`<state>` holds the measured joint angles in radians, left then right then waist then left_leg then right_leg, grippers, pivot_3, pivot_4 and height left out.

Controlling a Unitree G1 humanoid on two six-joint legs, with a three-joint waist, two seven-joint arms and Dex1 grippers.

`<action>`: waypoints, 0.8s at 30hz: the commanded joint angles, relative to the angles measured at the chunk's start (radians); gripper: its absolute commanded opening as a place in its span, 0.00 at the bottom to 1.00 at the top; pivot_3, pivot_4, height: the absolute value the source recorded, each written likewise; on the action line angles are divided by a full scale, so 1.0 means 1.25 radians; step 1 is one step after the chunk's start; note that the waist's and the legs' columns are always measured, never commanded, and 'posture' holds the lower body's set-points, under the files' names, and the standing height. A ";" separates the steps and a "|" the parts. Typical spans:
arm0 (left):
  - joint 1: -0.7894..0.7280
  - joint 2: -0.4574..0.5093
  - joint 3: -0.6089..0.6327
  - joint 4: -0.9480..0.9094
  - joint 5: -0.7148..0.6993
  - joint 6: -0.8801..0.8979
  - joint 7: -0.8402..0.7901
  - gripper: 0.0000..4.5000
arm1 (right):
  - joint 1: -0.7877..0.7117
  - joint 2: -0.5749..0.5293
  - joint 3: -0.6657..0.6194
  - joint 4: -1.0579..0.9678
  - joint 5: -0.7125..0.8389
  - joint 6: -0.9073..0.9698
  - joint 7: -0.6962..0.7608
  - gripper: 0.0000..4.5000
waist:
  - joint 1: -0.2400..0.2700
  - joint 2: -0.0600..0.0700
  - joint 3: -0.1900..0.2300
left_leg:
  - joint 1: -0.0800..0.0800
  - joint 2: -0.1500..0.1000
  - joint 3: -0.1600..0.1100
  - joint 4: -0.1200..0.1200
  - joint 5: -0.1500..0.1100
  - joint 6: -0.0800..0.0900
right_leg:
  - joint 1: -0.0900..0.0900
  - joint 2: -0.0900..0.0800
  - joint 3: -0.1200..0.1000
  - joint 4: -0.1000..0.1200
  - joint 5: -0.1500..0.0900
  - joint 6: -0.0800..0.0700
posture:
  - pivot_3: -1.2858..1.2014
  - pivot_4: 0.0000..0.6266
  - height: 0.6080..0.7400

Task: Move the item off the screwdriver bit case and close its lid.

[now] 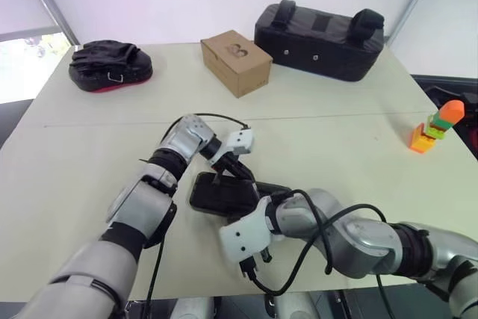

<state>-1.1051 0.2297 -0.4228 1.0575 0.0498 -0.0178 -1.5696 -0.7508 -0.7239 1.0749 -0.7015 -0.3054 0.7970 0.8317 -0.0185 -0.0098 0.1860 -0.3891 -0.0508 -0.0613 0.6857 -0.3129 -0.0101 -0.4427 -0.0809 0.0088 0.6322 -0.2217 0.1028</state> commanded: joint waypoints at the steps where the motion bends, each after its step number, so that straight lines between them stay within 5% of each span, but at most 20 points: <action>1: 0.037 0.005 -0.063 -0.030 -0.026 0.025 -0.036 0.00 | 0.008 -0.006 -0.012 0.090 -0.077 0.003 0.008 0.01 | 0.000 0.000 0.000 | 0.000 0.000 0.000 0.000 0.000 0.000 | 0.000 0.000 0.000 0.000 0.000 0.000 | 0.52 0.24 1.00; 24: 0.124 0.101 -0.226 -0.261 -0.171 0.132 -0.036 0.00 | -0.008 0.049 -0.082 0.225 -0.229 -0.074 0.032 0.01 | -0.007 0.000 -0.001 | 0.002 0.001 0.000 0.000 0.000 -0.001 | 0.001 0.001 0.001 0.001 0.000 0.000 | 0.52 0.24 1.00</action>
<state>-1.0149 0.3874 -0.5838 0.7941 -0.1143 0.1280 -1.5212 -0.7114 -0.6352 1.0856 -0.5956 -0.4582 0.6652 0.9321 -0.0272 -0.0097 0.1844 -0.3863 -0.0494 -0.0610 0.6856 -0.3125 -0.0108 -0.4418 -0.0794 0.0095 0.6337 -0.2218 0.1026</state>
